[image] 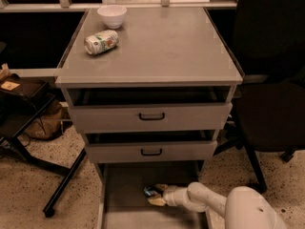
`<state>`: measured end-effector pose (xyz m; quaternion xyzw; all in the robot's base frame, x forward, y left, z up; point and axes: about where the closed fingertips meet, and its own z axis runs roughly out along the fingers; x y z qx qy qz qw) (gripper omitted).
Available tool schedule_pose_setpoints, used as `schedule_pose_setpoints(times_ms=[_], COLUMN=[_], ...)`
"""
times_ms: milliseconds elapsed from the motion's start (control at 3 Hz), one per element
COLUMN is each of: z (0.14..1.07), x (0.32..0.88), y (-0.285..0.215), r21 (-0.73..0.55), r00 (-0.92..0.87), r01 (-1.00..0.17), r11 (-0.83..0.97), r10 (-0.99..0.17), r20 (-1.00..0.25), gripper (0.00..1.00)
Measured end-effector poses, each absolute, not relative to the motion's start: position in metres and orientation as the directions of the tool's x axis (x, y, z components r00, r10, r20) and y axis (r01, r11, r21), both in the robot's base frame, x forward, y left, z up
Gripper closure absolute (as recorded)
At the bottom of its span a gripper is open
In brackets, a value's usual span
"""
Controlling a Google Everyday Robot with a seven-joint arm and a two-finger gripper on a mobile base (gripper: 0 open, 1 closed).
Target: Place redbull can into bottom drawer
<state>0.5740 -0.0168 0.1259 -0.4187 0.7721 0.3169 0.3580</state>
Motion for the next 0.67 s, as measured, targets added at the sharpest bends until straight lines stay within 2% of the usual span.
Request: schedule_pose_setpoints(times_ms=[333,667], z=[0.1259,0.1258], x=[0.5740,0.5740], y=[-0.0167,-0.0167], r21=[0.190,0.190], r00=[-0.393,-0.393], r01=[-0.873,-0.873], r11=[0.448,0.448], r10=[-0.420,-0.420], r20=[-0.818,-0.818], gripper=[0.00,0.00])
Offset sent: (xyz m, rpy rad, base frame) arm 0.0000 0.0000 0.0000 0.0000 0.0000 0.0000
